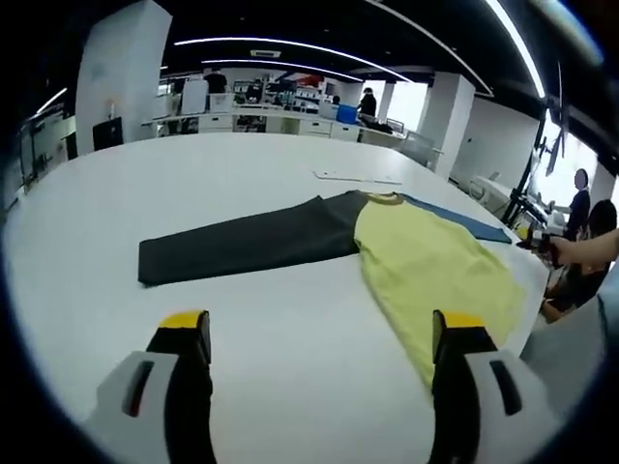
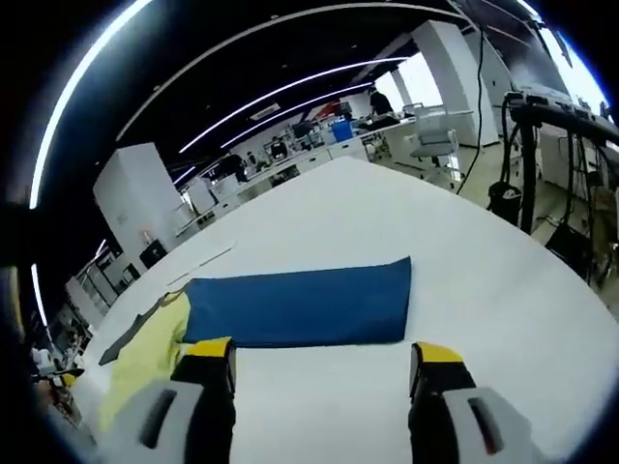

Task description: Fold the garment on the visible template until the final outline fits inside the template.

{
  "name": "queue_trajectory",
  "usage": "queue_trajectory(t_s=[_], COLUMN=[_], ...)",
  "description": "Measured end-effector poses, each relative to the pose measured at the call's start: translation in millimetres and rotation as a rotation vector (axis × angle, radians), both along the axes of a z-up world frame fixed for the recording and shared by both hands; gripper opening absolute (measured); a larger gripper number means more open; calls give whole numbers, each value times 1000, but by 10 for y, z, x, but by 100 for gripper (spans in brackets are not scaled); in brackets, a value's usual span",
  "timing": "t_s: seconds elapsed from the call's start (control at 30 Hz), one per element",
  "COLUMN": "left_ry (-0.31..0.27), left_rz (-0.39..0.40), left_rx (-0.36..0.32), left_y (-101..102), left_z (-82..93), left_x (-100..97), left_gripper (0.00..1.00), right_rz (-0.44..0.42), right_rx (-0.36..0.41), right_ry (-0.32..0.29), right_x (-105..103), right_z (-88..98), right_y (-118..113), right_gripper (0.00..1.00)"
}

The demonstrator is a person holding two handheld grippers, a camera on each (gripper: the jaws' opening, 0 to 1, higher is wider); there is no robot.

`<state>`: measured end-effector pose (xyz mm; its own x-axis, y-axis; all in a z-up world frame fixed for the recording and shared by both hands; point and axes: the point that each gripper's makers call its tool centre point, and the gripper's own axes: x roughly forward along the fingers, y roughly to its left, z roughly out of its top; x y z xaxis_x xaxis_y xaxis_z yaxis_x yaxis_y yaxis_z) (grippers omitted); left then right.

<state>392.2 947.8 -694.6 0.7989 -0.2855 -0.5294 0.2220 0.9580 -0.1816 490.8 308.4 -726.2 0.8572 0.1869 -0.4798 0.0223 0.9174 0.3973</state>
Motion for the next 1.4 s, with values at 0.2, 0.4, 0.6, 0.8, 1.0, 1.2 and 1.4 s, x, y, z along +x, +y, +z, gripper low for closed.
queue_trajectory(t_s=[0.2, 0.4, 0.6, 0.8, 1.0, 1.2, 1.4], left_ry=[19, 22, 18, 44, 58, 61, 62], left_rz=[5, 2, 34, 23, 17, 13, 19], left_rx=[-9, -19, -62, -74, -74, -68, -70], left_y=[-14, -50, -51, -99, -106, -98, -84], left_z=[-69, -85, -75, -147, -198, -204, -213], left_x=[-1, 7, 10, -43, -79, -85, -108], left_gripper=[91, 89, 89, 88, 87, 87, 87], right_rz=[-34, -88, -95, -189, -215, -203, -214], right_rx=[12, 13, 13, 63, 57, -4, -36], right_ry=[8, 30, 32, 48, 67, 49, 18], right_x=[86, 129, 168, 183, 167, 217, 314], right_z=[-13, -87, -141, -230, -246, -162, -27], right_y=[-57, -168, -190, -338, -375, -375, -446], right_gripper=[63, 50, 33, 9, 0, 0, 0])
